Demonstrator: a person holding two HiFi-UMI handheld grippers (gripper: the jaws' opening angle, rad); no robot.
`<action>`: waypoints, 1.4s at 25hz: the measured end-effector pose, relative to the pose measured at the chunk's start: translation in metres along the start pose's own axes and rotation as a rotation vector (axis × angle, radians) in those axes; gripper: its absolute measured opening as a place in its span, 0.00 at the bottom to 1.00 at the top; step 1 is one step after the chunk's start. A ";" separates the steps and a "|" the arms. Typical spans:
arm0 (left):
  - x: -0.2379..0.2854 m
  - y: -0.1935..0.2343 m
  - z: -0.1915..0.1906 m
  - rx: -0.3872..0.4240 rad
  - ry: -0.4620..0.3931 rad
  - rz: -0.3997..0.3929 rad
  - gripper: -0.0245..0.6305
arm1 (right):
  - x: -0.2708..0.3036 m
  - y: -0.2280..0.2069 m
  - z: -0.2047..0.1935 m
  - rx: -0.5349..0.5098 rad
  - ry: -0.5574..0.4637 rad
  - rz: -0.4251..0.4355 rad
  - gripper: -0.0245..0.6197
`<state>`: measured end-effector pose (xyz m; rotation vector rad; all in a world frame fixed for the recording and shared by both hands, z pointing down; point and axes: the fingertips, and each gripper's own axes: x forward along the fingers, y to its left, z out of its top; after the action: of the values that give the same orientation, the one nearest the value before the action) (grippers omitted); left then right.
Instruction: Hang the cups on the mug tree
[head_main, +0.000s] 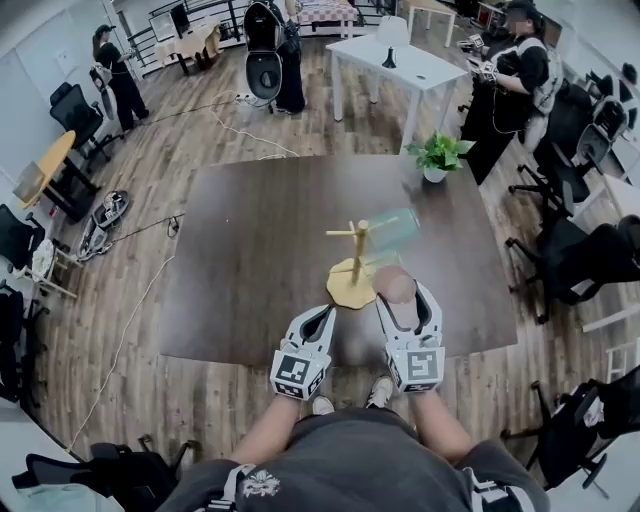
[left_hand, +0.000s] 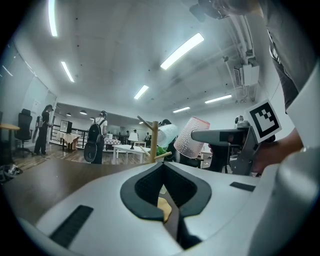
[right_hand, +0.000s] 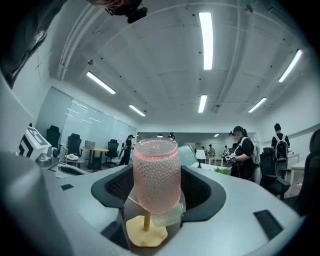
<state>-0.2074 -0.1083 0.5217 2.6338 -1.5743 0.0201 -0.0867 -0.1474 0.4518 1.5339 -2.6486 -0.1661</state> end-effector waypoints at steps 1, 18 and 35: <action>-0.002 0.002 0.000 0.001 -0.002 0.003 0.04 | 0.002 0.003 0.004 0.004 -0.009 0.005 0.52; -0.024 0.028 -0.003 -0.008 -0.003 0.071 0.04 | 0.032 0.036 -0.033 0.024 0.073 0.059 0.52; -0.022 0.030 -0.013 -0.032 0.011 0.075 0.04 | 0.048 0.036 -0.066 -0.004 0.162 0.033 0.52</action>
<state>-0.2436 -0.1023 0.5352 2.5457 -1.6549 0.0135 -0.1337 -0.1751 0.5221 1.4361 -2.5434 -0.0427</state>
